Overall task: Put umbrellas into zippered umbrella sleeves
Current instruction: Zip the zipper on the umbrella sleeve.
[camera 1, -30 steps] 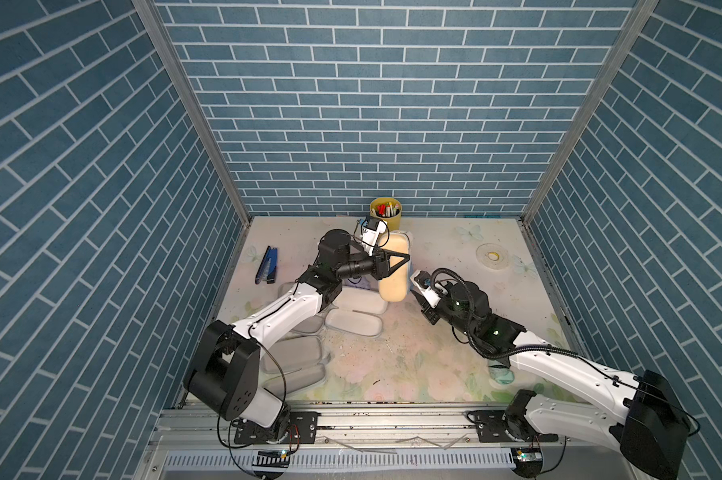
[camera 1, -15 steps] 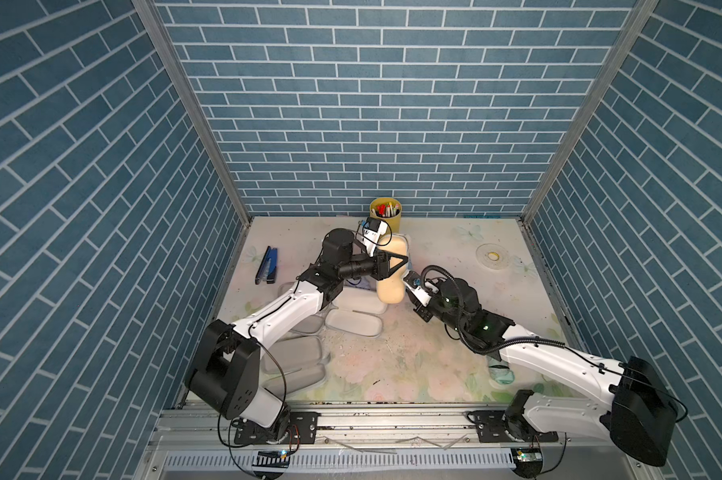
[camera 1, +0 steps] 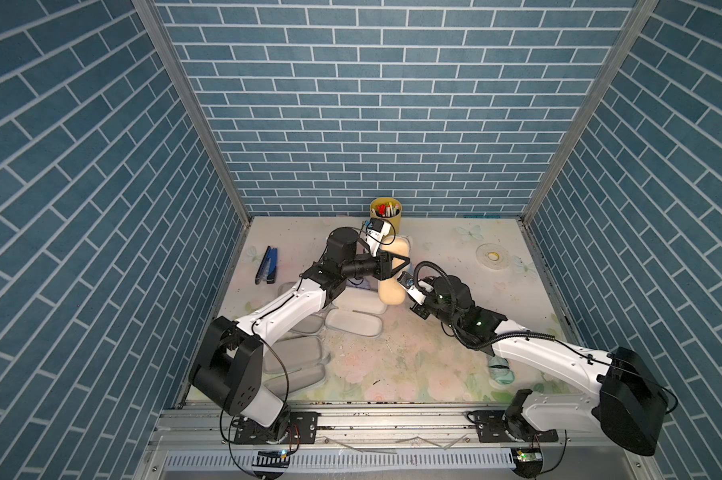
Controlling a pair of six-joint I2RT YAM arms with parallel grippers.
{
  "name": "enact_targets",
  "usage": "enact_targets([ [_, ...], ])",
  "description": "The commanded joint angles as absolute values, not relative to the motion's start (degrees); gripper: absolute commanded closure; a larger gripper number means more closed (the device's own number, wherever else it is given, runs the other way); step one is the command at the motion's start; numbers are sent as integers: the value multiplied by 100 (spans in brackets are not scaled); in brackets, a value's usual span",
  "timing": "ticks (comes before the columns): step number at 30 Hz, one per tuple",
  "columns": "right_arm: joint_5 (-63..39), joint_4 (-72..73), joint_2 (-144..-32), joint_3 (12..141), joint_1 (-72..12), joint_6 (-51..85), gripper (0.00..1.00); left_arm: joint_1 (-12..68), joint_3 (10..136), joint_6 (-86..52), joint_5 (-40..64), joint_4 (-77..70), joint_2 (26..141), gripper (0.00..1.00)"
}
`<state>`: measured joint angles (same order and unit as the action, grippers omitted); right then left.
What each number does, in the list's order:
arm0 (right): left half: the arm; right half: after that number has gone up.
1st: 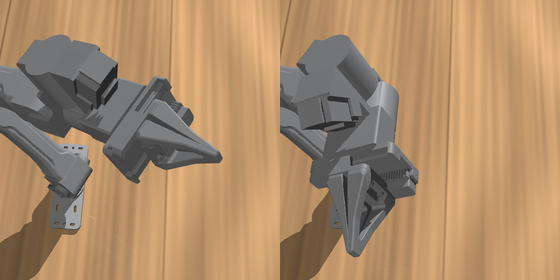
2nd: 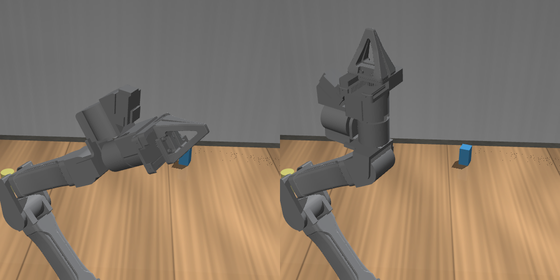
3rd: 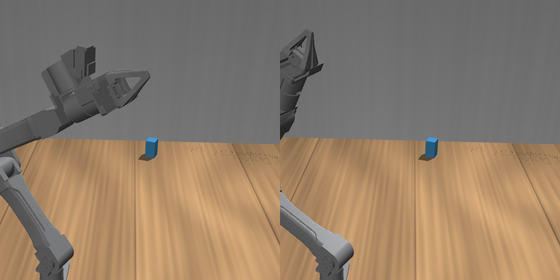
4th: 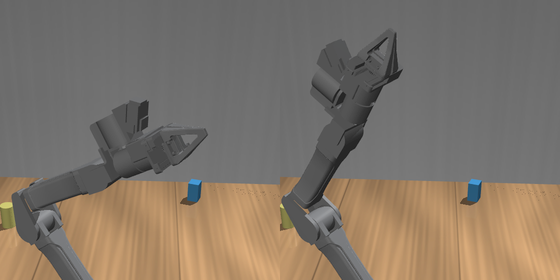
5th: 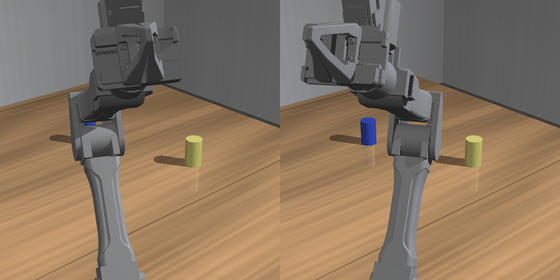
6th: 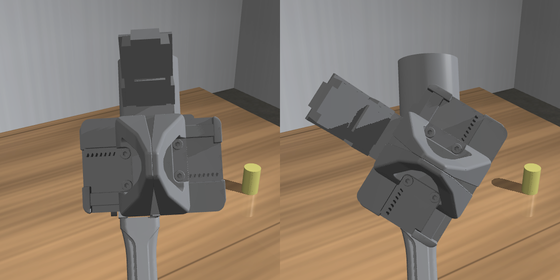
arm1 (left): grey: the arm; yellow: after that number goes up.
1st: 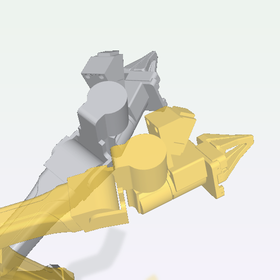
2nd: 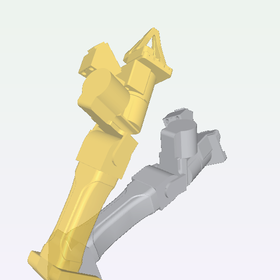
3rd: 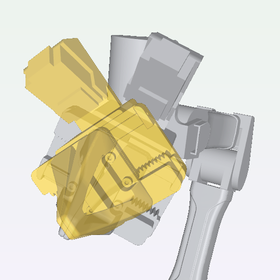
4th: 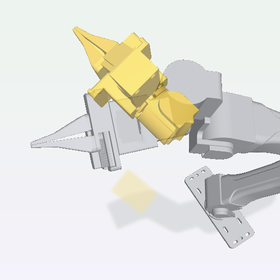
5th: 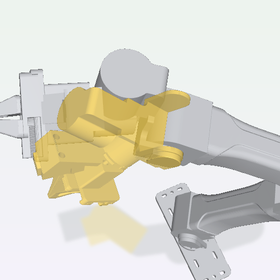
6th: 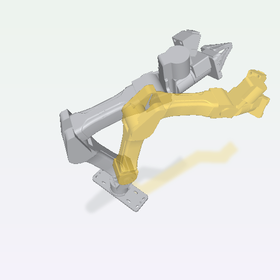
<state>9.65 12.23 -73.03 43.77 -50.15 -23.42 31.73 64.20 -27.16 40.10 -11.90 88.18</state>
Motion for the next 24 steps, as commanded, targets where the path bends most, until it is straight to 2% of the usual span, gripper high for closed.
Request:
enact_targets([
  [1,832,1701,-7374,4646,-5102,-2591,90,3292,6737,-2670,4195,-1097,8925,98],
  [4,882,1559,-7309,4580,-5143,-2656,100,3246,6911,-2594,4058,-740,8971,98],
  [15,908,681,-7266,4224,-5864,-2636,100,2927,7119,-2816,2846,-511,9054,100],
  [24,422,1204,-7405,4273,-6146,-1284,100,2874,6565,-3307,1251,-1630,8882,100],
])
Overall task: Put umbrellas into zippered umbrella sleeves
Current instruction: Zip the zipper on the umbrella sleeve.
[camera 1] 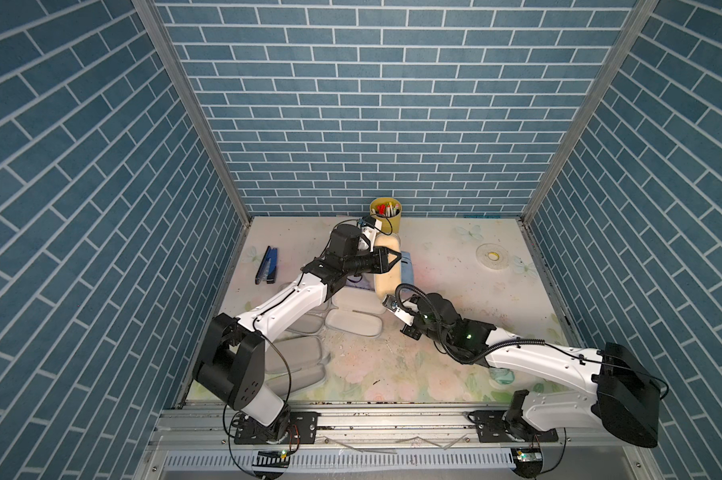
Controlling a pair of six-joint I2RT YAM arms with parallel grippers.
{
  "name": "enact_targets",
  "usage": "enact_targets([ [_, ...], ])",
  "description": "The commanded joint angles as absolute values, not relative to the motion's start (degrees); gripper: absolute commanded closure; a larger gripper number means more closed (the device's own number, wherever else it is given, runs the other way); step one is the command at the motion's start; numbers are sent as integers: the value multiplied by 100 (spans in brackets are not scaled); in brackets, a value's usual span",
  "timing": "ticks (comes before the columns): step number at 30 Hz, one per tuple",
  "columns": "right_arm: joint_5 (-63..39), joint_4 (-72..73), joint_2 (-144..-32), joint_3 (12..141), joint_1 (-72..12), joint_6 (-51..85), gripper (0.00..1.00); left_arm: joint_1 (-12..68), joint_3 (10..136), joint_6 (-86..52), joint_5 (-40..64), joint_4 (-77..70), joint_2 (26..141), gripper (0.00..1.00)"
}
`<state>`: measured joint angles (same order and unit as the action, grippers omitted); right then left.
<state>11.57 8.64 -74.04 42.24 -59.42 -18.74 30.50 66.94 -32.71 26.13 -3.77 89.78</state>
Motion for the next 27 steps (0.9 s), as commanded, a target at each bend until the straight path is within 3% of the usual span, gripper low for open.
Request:
enact_targets([
  [1,338,1357,-7424,4247,-6148,-1002,100,2882,6458,-3421,1020,-1855,8874,100],
  [10,179,2681,-7994,4460,-6161,968,100,3284,5201,-5211,-744,-4163,9087,100],
  [17,-183,3102,-8387,4746,-6110,1914,98,3559,4873,-5904,-1561,-4834,9157,100],
  [21,-476,2361,-7939,4734,-5680,2713,50,3567,4580,-6021,-1951,-5155,9044,96],
  [25,-845,1658,-7262,4439,-4982,3946,25,3562,4328,-6257,-2369,-5387,8901,93],
  [27,-1240,1690,-7122,4264,-4494,4697,21,3576,4302,-6543,-2429,-5447,8900,92],
])
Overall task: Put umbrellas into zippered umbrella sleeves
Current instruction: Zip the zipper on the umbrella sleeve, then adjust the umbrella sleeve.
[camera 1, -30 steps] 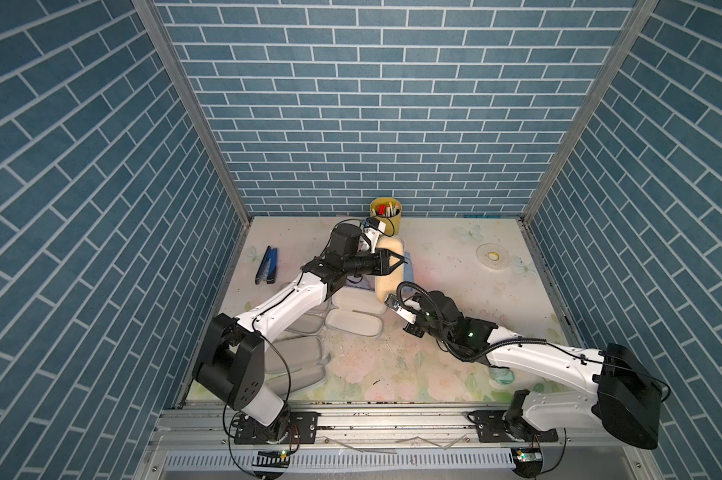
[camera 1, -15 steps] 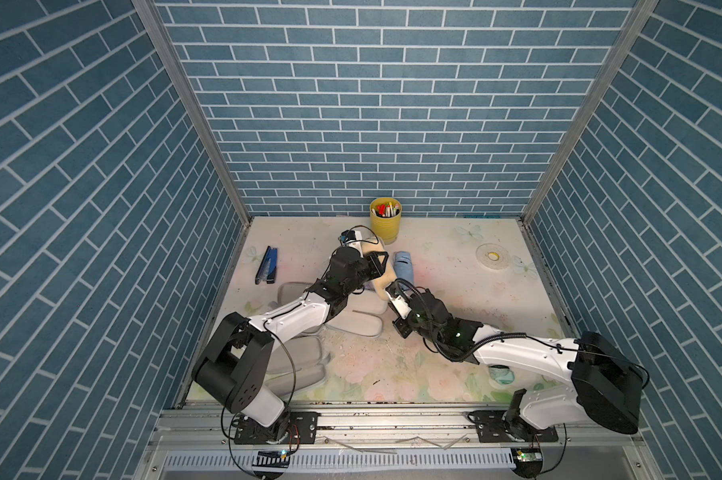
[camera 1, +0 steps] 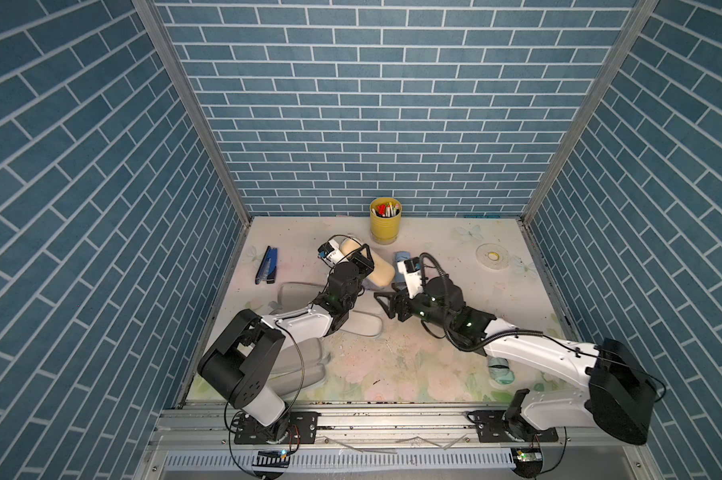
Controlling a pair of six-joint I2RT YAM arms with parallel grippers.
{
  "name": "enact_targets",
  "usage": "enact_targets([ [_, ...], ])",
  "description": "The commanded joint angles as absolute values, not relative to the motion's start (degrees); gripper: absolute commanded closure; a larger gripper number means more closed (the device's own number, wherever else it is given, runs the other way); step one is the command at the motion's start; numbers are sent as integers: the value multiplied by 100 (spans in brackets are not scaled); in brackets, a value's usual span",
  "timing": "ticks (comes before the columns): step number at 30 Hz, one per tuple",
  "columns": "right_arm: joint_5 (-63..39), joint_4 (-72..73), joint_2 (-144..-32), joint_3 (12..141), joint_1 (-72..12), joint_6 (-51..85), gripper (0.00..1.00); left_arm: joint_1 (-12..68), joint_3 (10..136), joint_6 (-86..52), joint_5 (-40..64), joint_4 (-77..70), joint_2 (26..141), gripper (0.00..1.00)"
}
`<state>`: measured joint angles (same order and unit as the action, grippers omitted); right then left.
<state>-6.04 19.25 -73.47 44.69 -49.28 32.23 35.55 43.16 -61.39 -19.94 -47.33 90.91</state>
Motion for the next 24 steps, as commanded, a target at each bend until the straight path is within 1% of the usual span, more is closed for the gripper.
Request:
enact_targets([
  [1,-1485,1840,-7115,4196,-4229,5094,19,3611,4291,-6626,-2478,-5510,8912,91],
  [3,-1917,2272,-7206,4157,-3889,5587,17,3757,4286,-6804,-2615,-5555,8912,89],
  [7,-2331,2965,-7726,4272,-3642,6172,16,4104,4288,-7269,-2990,-5542,8936,85],
  [10,-2542,3737,-8173,4273,-3586,6677,17,4258,4301,-7681,-3129,-5594,8982,84],
  [16,-2779,4532,-8557,4470,-3586,7029,22,4455,4507,-8001,-3200,-5559,9078,80],
  [18,-2812,4804,-8627,4515,-3586,7135,26,4474,4585,-8043,-3087,-5588,9175,78],
  [20,-2776,4977,-8672,4526,-3570,7205,34,4491,4647,-8094,-2919,-5648,9270,73],
  [21,-2737,5038,-8683,4518,-3539,7232,40,4487,4669,-8050,-2782,-5694,9306,70],
  [23,-2761,5199,-8742,4526,-3456,7325,51,4457,4693,-7909,-2403,-5592,9254,59],
  [24,-2804,5327,-8772,4522,-3389,7424,57,4433,4685,-7743,-2143,-5494,9180,50],
])
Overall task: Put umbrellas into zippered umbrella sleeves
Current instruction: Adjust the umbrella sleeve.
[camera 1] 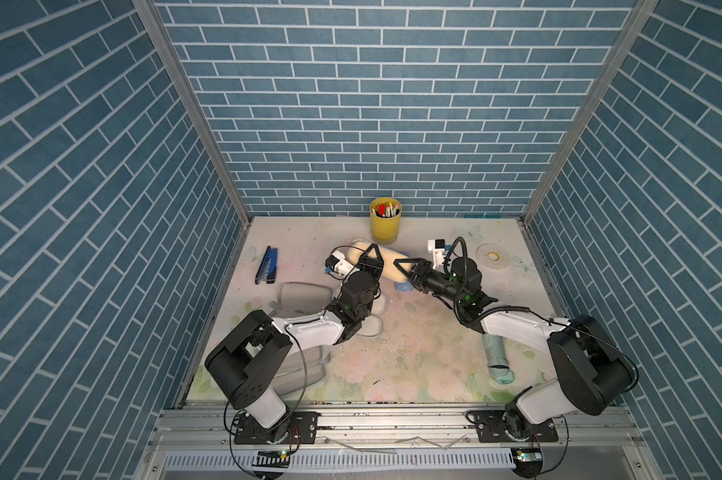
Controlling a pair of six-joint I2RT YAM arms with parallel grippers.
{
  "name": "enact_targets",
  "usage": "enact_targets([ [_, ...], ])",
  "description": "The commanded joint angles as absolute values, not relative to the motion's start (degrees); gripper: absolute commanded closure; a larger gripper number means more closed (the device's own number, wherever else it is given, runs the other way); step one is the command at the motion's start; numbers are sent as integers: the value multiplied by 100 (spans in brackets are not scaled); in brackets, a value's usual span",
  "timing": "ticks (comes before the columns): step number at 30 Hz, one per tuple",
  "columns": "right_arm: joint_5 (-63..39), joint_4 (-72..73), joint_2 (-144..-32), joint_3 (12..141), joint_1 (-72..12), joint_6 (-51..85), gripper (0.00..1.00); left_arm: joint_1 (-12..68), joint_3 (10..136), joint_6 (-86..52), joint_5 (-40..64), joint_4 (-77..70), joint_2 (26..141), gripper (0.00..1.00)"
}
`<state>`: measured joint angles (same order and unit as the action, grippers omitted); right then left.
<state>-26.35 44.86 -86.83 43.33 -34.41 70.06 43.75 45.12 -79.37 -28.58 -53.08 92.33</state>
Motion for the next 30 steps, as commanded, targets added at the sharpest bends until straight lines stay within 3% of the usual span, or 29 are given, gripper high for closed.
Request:
enact_targets([
  [1,-2872,5421,-8792,4526,-3309,7518,63,4358,4657,-7617,-1819,-5286,9062,42],
  [3,-3034,5492,-8772,4518,-3129,7639,71,4159,4500,-7345,-1248,-4857,8754,28],
  [6,-3385,5140,-8542,4504,-2787,7682,73,3561,4143,-6868,-228,-3964,8129,15],
  [11,-4574,2730,-8141,5074,-2186,7009,73,2484,4025,-5729,1629,-2350,7245,9],
  [18,-5668,1187,-8082,5592,-1872,6262,74,1868,4357,-5486,3984,-1865,7384,5],
  [25,-5995,567,-8051,5860,-1881,5789,74,2022,4269,-6026,4536,-2992,7543,3],
  [30,-6173,532,-8046,5929,-1916,5750,74,2545,4363,-6251,4673,-3659,8054,11],
])
